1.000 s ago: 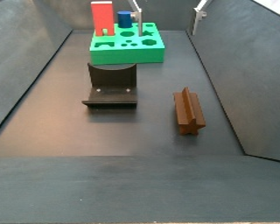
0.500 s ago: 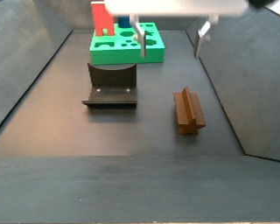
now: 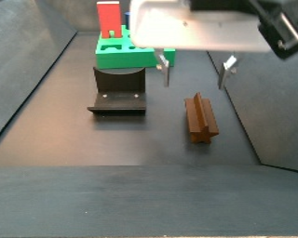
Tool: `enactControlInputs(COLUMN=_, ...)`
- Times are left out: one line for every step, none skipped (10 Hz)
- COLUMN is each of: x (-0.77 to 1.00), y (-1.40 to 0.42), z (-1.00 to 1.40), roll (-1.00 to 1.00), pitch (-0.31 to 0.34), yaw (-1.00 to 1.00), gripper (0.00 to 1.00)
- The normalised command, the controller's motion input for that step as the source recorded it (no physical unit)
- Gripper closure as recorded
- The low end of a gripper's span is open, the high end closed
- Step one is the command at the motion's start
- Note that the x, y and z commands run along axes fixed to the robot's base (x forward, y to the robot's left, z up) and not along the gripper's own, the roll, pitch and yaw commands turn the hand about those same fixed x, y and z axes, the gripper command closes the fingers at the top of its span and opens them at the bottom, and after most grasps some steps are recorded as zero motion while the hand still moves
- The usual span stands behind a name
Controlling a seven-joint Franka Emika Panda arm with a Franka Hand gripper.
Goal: Pick up the star object. Move up. Place the star object on the fixture. Regrasp the star object. Move to above the board. Insert the star object.
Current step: Pick up the star object.
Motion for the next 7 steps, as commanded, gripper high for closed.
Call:
enactControlInputs(x=-0.2, y=0.04, z=-0.45, roll=0.01, pitch=-0.166, yaw=0.36, gripper=0.0)
enactControlInputs(x=-0.05, y=0.12, z=-0.46, roll=-0.01, pitch=-0.19, yaw=0.37, gripper=0.0)
enactControlInputs(x=0.04, y=0.3, z=-0.5, roll=-0.11, pitch=-0.204, yaw=0.21, gripper=0.0)
enactControlInputs(x=0.04, y=0.29, z=-0.48, roll=-0.13, pitch=-0.194, yaw=0.13, gripper=0.0)
enactControlInputs(x=0.0, y=0.25, z=-0.43, roll=-0.13, pitch=-0.21, yaw=0.0, gripper=0.0)
enactControlInputs(x=-0.05, y=0.22, z=-0.41, roll=-0.11, pitch=-0.193, yaw=0.0, gripper=0.0)
enactControlInputs(x=-0.17, y=0.13, z=-0.34, roll=-0.12, pitch=-0.217, yaw=-0.02, gripper=0.0)
